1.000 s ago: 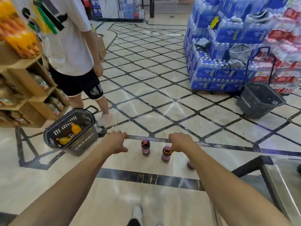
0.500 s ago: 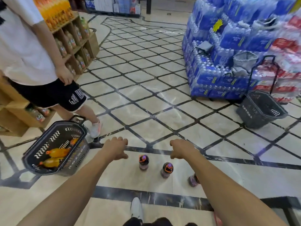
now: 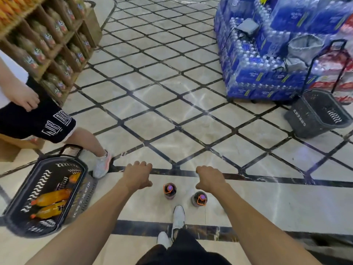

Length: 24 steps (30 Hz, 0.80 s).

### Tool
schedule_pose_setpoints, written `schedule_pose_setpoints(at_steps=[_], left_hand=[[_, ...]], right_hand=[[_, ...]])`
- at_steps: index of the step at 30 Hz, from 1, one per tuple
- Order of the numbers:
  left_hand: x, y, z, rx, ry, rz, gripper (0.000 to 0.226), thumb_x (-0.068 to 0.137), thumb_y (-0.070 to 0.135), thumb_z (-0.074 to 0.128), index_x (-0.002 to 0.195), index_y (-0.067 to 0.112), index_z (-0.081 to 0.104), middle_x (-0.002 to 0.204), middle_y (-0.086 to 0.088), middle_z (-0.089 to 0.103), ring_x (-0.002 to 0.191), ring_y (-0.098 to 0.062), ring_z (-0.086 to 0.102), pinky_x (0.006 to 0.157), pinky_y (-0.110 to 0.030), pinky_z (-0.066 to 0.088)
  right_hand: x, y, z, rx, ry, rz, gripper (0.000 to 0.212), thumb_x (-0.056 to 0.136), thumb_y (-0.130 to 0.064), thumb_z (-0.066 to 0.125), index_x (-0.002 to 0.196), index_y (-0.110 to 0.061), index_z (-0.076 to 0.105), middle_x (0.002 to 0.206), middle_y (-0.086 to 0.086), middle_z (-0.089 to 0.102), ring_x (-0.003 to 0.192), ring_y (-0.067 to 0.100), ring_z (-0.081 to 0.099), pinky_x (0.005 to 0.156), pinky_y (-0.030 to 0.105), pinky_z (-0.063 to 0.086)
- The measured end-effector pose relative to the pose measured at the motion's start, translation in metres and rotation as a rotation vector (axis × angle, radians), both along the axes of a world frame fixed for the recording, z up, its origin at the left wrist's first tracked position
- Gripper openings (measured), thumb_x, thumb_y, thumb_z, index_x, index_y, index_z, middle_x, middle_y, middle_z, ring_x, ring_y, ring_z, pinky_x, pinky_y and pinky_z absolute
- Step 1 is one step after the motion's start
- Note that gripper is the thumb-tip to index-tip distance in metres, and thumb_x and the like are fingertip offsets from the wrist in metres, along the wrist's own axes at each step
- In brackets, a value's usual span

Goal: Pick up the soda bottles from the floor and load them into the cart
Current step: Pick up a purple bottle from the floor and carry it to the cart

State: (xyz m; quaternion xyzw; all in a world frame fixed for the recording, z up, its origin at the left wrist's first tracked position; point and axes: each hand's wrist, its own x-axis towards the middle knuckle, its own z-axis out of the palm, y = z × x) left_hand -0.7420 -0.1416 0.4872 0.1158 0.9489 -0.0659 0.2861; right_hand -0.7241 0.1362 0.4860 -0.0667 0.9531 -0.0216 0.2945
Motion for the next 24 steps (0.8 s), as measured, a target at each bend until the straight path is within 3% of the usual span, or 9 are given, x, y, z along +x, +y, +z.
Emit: schedule_pose_setpoints(at_steps=[6, 12, 18, 24], left_hand=[[-0.017, -0.001, -0.069, -0.012, -0.157, 0.065, 0.061, 0.09, 0.053, 0.066, 0.14, 0.023, 0.047, 0.142, -0.004, 0.053, 0.129, -0.029, 0.05, 0.105, -0.047, 0.044], [0.001, -0.004, -0.179, 0.004, -0.315, 0.125, 0.065, 0.087, 0.056, 0.065, 0.139, 0.023, 0.046, 0.135, -0.002, 0.053, 0.125, -0.028, 0.05, 0.099, -0.044, 0.045], [0.005, -0.006, -0.302, 0.04, -0.368, 0.07, 0.059, 0.086, 0.053, 0.065, 0.133, 0.021, 0.05, 0.126, -0.003, 0.056, 0.118, -0.028, 0.053, 0.092, -0.042, 0.047], [-0.024, -0.004, -0.41, 0.069, -0.373, 0.073, 0.065, 0.084, 0.056, 0.068, 0.136, 0.023, 0.047, 0.13, -0.002, 0.054, 0.122, -0.028, 0.05, 0.094, -0.043, 0.043]], right_hand=[[-0.036, -0.006, -0.076, -0.052, -0.108, -0.002, 0.051, 0.093, -0.033, 0.07, 0.137, -0.013, 0.054, 0.137, 0.011, 0.058, 0.12, 0.032, 0.059, 0.093, 0.04, 0.052], [-0.026, -0.012, -0.18, -0.198, -0.232, -0.115, 0.049, 0.088, -0.033, 0.074, 0.132, -0.018, 0.059, 0.129, 0.005, 0.063, 0.118, 0.026, 0.06, 0.091, 0.037, 0.05], [-0.014, -0.019, -0.293, -0.281, -0.288, -0.27, 0.063, 0.091, -0.033, 0.076, 0.147, -0.019, 0.052, 0.145, 0.005, 0.057, 0.132, 0.026, 0.053, 0.104, 0.036, 0.041], [-0.029, -0.026, -0.406, -0.32, -0.313, -0.336, 0.069, 0.087, -0.035, 0.08, 0.148, -0.018, 0.051, 0.145, 0.006, 0.056, 0.132, 0.028, 0.052, 0.103, 0.039, 0.044]])
